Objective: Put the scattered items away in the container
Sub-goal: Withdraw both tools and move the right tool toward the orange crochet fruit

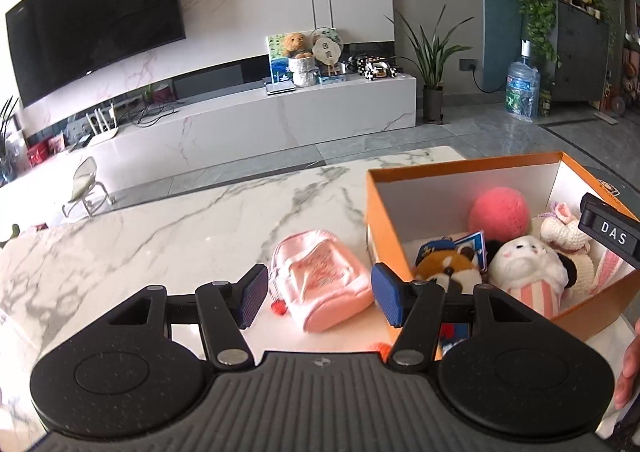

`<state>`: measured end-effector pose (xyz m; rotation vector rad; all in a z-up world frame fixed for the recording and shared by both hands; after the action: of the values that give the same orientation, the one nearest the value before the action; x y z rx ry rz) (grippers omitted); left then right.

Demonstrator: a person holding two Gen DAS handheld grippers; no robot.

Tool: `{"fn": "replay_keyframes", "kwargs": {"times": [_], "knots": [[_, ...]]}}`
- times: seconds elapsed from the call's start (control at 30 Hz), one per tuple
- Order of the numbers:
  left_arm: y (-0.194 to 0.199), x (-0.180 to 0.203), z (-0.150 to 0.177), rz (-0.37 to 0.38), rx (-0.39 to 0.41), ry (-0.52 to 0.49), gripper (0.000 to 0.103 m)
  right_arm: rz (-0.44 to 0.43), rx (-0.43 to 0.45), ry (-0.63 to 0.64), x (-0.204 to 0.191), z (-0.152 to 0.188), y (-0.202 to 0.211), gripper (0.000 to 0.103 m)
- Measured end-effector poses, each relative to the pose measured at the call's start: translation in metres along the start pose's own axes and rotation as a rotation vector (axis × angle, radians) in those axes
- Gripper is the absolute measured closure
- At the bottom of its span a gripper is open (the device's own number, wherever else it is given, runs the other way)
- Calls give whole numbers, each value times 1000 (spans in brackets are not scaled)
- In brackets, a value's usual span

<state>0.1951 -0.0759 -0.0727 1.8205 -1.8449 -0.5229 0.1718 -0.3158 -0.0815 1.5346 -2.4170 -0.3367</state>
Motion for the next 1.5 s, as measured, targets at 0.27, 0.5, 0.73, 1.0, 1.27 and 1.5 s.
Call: {"fn": "replay_keyframes", "kwargs": {"times": [0.27, 0.5, 0.73, 1.0, 1.27, 1.5], "knots": [[20, -40, 29, 7, 27, 75, 35, -7, 133, 74, -24, -5, 72, 9], [43, -82, 30, 4, 90, 151, 35, -74, 106, 137, -60, -1, 118, 6], [61, -138, 33, -44, 131, 250, 35, -195, 127, 279, -115, -2, 157, 6], [58, -180, 45, -77, 105, 315, 35, -329, 54, 404, -175, 15, 182, 6], [37, -202, 58, -61, 49, 360, 35, -391, 12, 493, -212, 32, 179, 21], [16, -205, 67, -59, 13, 340, 42, -423, -69, 546, -238, 51, 154, 37]]}}
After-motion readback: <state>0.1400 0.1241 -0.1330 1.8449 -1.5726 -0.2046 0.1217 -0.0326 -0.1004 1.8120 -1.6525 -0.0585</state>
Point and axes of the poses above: each gripper's, at about its wrist camera, not at the fingertips, and y roughly against the way its jaws point, x to its right, z to its underside, the point moved 5 cm from there along -y, roughly the way its jaws point, and after that the axes turned 12 degrees about y, right-handed, at the moved point
